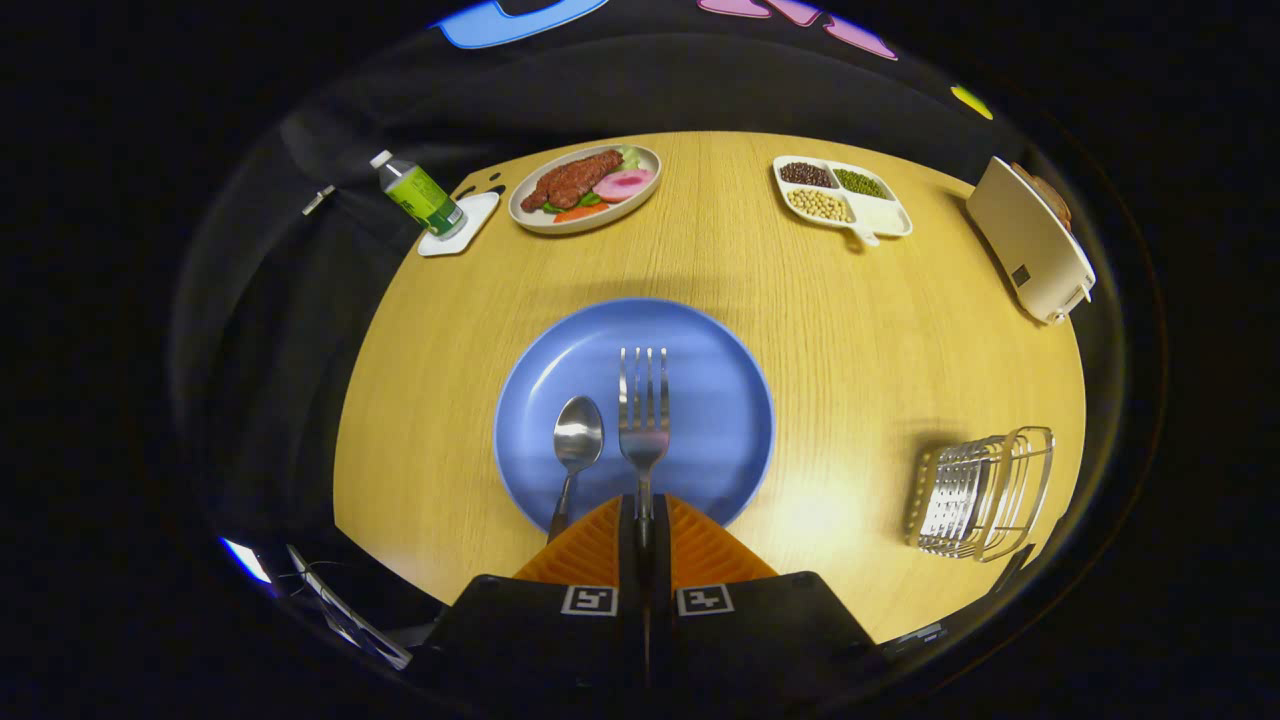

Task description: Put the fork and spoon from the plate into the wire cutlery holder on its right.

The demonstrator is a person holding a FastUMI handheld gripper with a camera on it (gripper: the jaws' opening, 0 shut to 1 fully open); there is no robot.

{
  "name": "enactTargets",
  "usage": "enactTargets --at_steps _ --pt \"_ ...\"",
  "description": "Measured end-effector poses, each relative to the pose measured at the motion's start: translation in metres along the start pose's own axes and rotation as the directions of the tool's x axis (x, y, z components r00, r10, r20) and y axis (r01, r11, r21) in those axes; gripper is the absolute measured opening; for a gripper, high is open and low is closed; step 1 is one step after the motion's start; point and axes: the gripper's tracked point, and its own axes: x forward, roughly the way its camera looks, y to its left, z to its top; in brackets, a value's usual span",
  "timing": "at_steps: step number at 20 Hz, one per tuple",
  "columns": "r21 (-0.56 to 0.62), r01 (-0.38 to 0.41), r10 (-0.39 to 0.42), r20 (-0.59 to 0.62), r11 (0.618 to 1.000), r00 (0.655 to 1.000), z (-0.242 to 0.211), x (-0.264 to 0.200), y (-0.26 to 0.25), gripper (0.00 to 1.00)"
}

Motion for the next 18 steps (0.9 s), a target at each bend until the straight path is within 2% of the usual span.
enactTargets --at_steps 5,7,11,15,18 --pt "-0.094 0.004 -0.002 0.012 0.996 1.000 0.014 -0.071 -0.050 0.07" --pt "-0.099 0.008 -0.008 0.008 0.995 1.000 0.017 -0.095 -0.071 0.07" --pt "-0.119 0.062 -0.064 -0.014 0.991 0.998 0.019 -0.128 -0.125 0.07" --pt "-0.138 0.106 -0.123 -0.118 0.985 0.985 -0.002 -0.143 -0.178 0.07" --pt "-0.216 0.123 -0.179 -0.262 0.969 0.948 -0.028 -0.143 -0.210 0.07"
